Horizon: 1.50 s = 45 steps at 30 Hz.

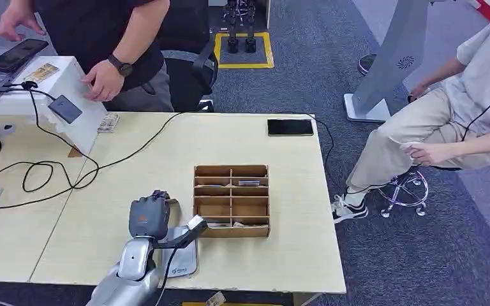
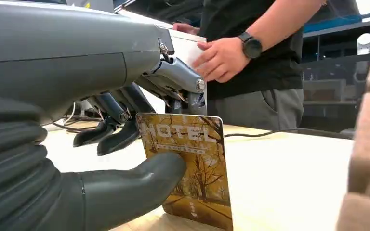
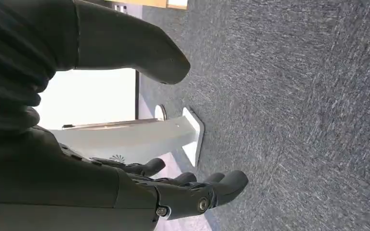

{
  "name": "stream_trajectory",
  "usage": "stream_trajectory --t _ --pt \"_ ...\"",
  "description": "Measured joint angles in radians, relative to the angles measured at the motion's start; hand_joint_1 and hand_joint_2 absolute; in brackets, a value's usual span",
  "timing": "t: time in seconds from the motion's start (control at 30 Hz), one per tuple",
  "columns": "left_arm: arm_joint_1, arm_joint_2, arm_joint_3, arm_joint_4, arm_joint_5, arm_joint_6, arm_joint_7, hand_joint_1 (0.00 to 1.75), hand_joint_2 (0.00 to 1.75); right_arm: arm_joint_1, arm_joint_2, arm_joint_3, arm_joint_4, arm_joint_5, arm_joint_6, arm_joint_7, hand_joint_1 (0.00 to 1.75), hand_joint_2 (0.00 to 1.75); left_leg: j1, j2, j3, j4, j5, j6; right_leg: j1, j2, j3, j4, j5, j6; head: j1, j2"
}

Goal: Pass the card to the sensor for recognition and then transmit it.

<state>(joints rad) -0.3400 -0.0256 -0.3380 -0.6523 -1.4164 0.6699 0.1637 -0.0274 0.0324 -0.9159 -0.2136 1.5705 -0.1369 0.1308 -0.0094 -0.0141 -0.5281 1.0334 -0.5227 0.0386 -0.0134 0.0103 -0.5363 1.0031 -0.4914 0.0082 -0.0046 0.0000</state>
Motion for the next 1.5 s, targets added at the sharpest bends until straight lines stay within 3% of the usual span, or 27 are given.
stream_trajectory --t 0.43,0.57,0.67,0.73,0.93,1.07,1.5 --pt "0.0 -0.007 0.008 0.007 0.042 0.015 -0.041 1.75 1.75 0.0 -0.002 0.0 -0.001 0.0 -0.003 0.0 0.0 1.75 0.0 0.0 0.002 0.0 0.0 0.0 0.0 -0.001 0.002 0.0 0.0 0.0 0.0 0.0" --pt "0.023 -0.03 0.052 -0.02 0.218 0.034 -0.195 1.75 1.75 0.003 -0.002 0.0 0.0 0.0 -0.005 0.0 0.0 1.75 0.0 0.0 0.002 0.0 0.0 0.0 0.0 -0.001 0.002 0.0 0.0 0.0 0.0 0.0" --pt "0.05 -0.06 0.093 -0.086 0.412 0.025 -0.331 1.75 1.75 0.005 -0.002 0.0 0.0 0.0 -0.009 0.0 0.0 1.75 0.0 0.0 0.0 0.0 0.0 0.0 0.0 0.0 -0.001 0.0 0.0 0.0 0.0 0.0" --pt "0.062 -0.074 0.095 -0.146 0.526 -0.008 -0.371 1.75 1.75 0.006 -0.002 0.0 0.0 0.0 -0.014 0.0 0.0 1.75 0.0 0.001 -0.002 0.0 0.0 0.0 0.0 0.0 -0.003 0.0 0.001 0.0 0.0 0.0" --pt "0.082 -0.106 0.095 -0.36 0.801 -0.119 -0.422 1.75 1.75 0.011 0.0 0.0 0.0 0.0 -0.02 0.0 0.0 1.75 0.0 0.001 -0.006 0.0 0.001 0.0 0.0 0.001 -0.007 0.0 0.001 0.0 0.0 0.0" --pt "0.082 -0.12 0.094 -0.456 0.899 -0.161 -0.443 1.75 1.75 0.011 0.004 0.0 0.0 0.0 -0.021 0.0 0.0 1.75 0.0 0.001 -0.007 0.0 0.001 0.0 0.0 0.001 -0.009 0.0 0.001 0.0 0.0 0.0" --pt "0.058 -0.126 0.088 -0.546 0.978 -0.204 -0.442 1.75 1.75 0.01 0.011 0.012 0.001 0.0 -0.021 0.0 0.0 1.75 0.0 0.001 -0.007 0.0 0.001 0.0 0.0 0.001 -0.009 0.0 0.001 0.0 0.0 0.0"
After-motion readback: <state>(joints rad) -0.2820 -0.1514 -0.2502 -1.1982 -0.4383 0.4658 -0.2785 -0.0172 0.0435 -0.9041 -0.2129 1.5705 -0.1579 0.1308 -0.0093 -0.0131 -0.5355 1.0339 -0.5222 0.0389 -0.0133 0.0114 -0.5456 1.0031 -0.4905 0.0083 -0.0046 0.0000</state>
